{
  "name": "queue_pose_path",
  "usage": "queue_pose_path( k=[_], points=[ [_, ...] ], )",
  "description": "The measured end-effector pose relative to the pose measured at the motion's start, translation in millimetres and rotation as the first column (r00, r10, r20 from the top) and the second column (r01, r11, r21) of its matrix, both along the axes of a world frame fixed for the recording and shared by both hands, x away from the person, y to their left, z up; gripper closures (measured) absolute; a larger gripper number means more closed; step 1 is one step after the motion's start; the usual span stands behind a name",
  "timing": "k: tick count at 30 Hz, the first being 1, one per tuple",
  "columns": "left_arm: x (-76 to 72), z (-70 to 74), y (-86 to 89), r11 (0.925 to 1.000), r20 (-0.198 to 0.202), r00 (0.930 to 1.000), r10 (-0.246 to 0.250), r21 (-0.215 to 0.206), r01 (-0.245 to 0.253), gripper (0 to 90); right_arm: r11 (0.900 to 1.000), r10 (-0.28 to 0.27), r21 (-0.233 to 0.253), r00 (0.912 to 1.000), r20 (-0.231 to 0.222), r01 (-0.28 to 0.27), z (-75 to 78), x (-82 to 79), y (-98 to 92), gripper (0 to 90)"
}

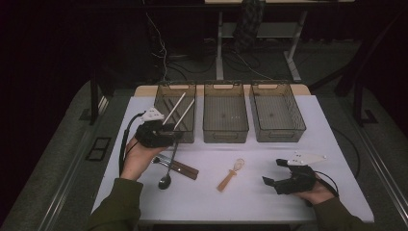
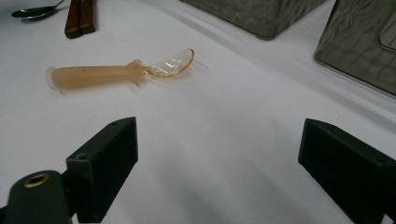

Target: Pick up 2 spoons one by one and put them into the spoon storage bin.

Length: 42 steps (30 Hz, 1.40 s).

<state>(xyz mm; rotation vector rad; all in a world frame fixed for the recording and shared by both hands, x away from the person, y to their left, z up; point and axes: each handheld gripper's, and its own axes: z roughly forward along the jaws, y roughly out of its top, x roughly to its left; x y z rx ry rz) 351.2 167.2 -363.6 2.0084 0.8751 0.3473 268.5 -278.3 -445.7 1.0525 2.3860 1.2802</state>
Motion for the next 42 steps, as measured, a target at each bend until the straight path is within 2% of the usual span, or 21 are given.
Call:
queue_pose_path(
  k=[4, 5, 8, 10, 12, 18, 21, 29, 35, 40, 42],
  points=[
    [-5.7, -11.5, 5.3, 0.9992, 0.004, 0.9993, 0.037, 0.017, -0.037, 62.3, 1.000, -0.003, 0.000, 1.0000, -0.001, 0.003, -0.2, -0.2, -0.4, 11.3],
    [-6.8, -14.6, 7.2, 0.9990, -0.001, 0.9992, 0.041, 0.020, -0.041, 67.7, 1.000, -0.003, -0.002, 1.0000, -0.001, 0.003, -0.3, -0.3, -0.6, 11.3],
    [-7.7, -24.9, 11.5, 0.9960, -0.008, 0.9977, 0.067, 0.060, -0.066, 80.4, 1.000, -0.005, 0.000, 1.0000, 0.002, 0.005, 0.2, -0.3, -0.8, 11.3],
    [-6.1, -33.2, 15.1, 0.9946, -0.022, 0.9961, 0.085, 0.062, -0.083, 84.3, 1.000, 0.000, -0.005, 1.0000, 0.004, 0.000, 0.1, -0.3, -0.5, 11.3],
    [-3.2, -41.6, 17.7, 0.9916, -0.041, 0.9940, 0.101, 0.085, -0.097, 88.0, 1.000, 0.003, -0.009, 1.0000, 0.003, -0.002, -0.1, 0.0, 0.0, 11.3],
    [6.3, -60.8, 21.2, 0.9892, -0.114, 0.9869, 0.114, 0.105, -0.102, 88.7, 1.000, 0.011, -0.017, 0.9999, 0.002, -0.011, -0.2, -0.8, 1.5, 11.3],
    [7.4, -64.7, 16.7, 0.9869, -0.130, 0.9847, 0.116, 0.127, -0.099, 88.7, 1.000, 0.014, -0.019, 0.9999, 0.004, -0.014, -0.2, -1.0, 1.6, 11.3],
    [11.7, -72.9, 12.7, 0.9845, -0.169, 0.9778, 0.124, 0.144, -0.101, 88.7, 0.999, 0.023, -0.023, 0.9997, 0.005, -0.023, -0.3, -0.7, 2.7, 11.3],
    [11.4, -73.1, 11.0, 0.9904, -0.179, 0.9782, 0.105, 0.108, -0.086, 88.7, 0.999, 0.023, -0.022, 0.9997, 0.004, -0.023, -0.1, -0.9, 3.0, 11.3],
    [10.9, -73.9, 6.2, 0.9934, -0.187, 0.9790, 0.081, 0.096, -0.064, 88.7, 0.999, 0.023, -0.022, 0.9997, 0.003, -0.023, -0.1, -0.8, 3.0, 11.3],
    [11.0, -74.1, 5.7, 0.9967, -0.200, 0.9780, 0.060, 0.066, -0.048, 88.7, 0.999, 0.022, -0.022, 0.9997, 0.003, -0.022, -0.2, -0.7, 3.1, 11.3]
  ],
)
